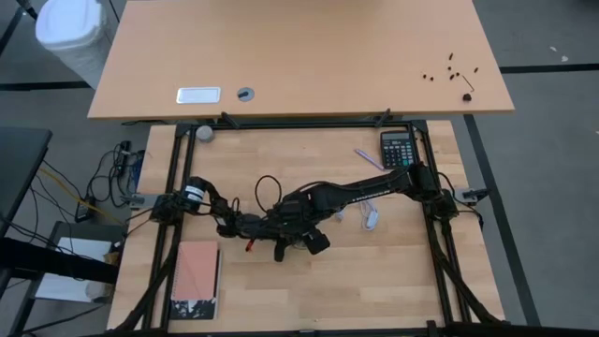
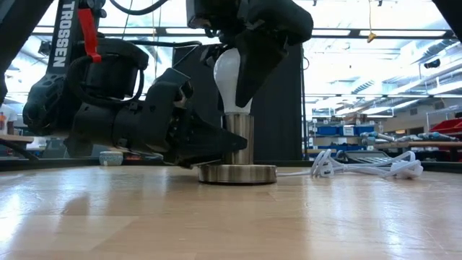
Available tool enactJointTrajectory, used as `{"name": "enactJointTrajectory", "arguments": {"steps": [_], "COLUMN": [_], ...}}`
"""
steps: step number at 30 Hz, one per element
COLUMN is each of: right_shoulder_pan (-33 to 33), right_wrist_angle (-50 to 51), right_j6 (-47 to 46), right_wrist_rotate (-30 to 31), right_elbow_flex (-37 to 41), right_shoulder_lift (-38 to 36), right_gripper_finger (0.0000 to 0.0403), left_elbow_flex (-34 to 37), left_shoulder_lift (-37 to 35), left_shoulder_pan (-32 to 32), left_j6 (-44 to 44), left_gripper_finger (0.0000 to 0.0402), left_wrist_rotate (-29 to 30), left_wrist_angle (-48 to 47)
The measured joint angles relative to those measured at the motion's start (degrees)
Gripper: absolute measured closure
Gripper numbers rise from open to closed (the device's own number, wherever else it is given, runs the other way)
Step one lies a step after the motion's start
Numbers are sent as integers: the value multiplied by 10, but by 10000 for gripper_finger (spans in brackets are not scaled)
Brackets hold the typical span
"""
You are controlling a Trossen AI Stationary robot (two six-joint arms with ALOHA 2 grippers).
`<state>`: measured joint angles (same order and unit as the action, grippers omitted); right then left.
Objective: Screw lightbulb
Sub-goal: Insert the lightbulb on the lamp
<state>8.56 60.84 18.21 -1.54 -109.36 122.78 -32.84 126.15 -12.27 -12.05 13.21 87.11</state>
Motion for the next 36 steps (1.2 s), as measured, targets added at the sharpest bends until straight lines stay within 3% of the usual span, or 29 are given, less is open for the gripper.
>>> {"name": "enactJointTrajectory", "arguments": {"steps": [36], "right_shoulder_pan": [-5], "right_wrist_angle": [-39], "right_j6": [-430], "right_wrist_rotate": [21], "right_elbow_flex": [27], "right_shoulder_lift": [-4], "right_gripper_finger": [139], "left_elbow_flex": [0], "left_shoulder_lift": [0], "left_shoulder_pan": [-2], "left_j6": [0], "left_gripper_finger": [207], "left_wrist_rotate": [12], "left_wrist_angle": [1]}}
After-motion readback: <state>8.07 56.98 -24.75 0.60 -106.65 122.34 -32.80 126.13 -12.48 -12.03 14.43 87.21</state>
